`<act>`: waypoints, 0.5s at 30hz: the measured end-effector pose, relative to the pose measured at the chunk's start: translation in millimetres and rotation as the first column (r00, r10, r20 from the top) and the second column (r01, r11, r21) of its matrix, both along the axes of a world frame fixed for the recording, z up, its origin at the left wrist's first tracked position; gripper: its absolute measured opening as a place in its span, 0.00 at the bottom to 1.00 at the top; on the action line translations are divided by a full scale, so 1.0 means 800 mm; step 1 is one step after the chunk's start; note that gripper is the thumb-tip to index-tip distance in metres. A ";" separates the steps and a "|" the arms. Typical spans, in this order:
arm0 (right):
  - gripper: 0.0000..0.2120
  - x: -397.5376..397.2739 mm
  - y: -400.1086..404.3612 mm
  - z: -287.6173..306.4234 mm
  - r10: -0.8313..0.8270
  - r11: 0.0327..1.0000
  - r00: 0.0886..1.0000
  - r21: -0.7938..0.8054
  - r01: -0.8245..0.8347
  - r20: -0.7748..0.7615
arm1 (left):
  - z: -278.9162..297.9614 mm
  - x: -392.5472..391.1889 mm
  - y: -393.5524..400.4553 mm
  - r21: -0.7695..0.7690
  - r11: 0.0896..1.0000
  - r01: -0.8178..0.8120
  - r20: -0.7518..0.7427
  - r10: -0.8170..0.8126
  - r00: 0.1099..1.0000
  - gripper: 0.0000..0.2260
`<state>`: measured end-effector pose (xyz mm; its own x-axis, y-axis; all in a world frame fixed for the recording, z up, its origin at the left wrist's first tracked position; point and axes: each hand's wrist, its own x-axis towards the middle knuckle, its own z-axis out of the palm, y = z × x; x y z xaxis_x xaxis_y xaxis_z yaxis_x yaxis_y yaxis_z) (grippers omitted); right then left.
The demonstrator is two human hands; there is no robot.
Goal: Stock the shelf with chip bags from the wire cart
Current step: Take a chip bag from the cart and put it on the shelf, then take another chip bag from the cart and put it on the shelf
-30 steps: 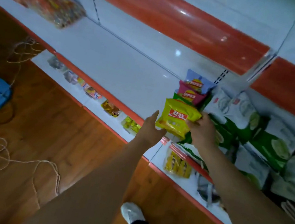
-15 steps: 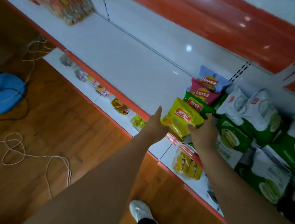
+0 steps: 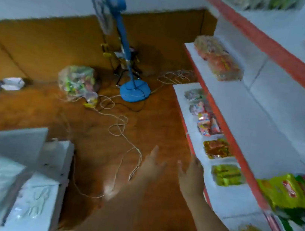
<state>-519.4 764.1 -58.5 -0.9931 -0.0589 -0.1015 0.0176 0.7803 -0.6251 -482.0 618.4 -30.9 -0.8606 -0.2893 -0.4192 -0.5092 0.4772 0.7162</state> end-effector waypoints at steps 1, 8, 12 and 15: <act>0.27 0.030 -0.047 0.006 0.122 0.992 0.992 0.013 -0.122 0.020 | 0.006 0.050 -0.041 0.004 0.995 -0.103 0.008 0.103 0.995 0.32; 0.26 0.330 -0.325 0.059 0.750 0.659 0.651 -0.054 -0.750 0.120 | 0.015 0.482 -0.246 -0.176 0.789 -0.588 0.073 0.606 0.792 0.28; 0.25 0.514 -0.415 0.049 0.929 0.354 0.345 -0.049 -0.934 0.130 | 0.017 0.701 -0.269 -0.246 0.611 -0.753 0.139 0.791 0.596 0.28; 0.25 0.625 -0.451 0.035 0.976 0.095 0.089 -0.020 -0.995 0.197 | -0.001 0.821 -0.269 -0.254 0.471 -0.845 0.188 0.881 0.434 0.26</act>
